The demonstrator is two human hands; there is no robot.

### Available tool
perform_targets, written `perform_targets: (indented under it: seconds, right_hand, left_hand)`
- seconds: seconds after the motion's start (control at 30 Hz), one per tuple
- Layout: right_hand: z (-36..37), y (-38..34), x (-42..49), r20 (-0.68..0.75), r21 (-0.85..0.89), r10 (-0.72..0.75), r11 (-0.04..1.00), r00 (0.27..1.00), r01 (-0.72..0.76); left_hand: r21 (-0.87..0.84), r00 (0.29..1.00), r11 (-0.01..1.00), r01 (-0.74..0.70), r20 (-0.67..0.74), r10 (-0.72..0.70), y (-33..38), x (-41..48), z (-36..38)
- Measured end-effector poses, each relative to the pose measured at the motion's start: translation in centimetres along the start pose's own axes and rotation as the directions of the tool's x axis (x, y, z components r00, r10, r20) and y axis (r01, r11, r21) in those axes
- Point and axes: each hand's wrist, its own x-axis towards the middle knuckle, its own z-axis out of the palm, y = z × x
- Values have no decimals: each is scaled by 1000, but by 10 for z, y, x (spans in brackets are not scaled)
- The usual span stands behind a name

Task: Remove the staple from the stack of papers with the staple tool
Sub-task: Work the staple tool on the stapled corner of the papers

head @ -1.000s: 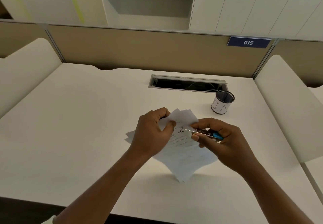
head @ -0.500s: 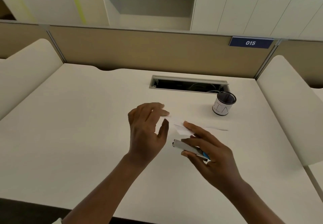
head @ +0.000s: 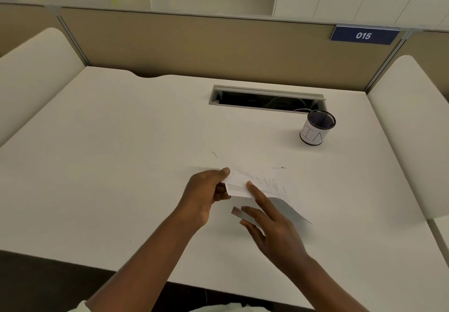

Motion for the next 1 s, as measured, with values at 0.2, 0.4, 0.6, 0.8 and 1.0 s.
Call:
perform_targets:
  seconds: [0.2,0.4,0.6,0.8,1.0]
  right_hand:
    - [2,6,-12,59,46,44,998,997,-47]
    - [-31,28,-16,-54,235,221,951,974,-203]
    - [-40,110,-9,-200,254,620,781,759,-571]
    - [-39,176,-9,-135,46,709,702,692,-711]
    - [-47,122,12,102,471,665,623,740,-624]
  left_hand:
    - [70,996,997,19,-89,-13,-16,9,2]
    - [71,987,997,18,-161,-7,-27,16,0]
    - [95,979,995,10,-203,9,-37,13,6]
    - [90,977,996,-6,-211,25,-44,6,11]
    - [106,975,992,-68,-202,88,-45,-7,19]
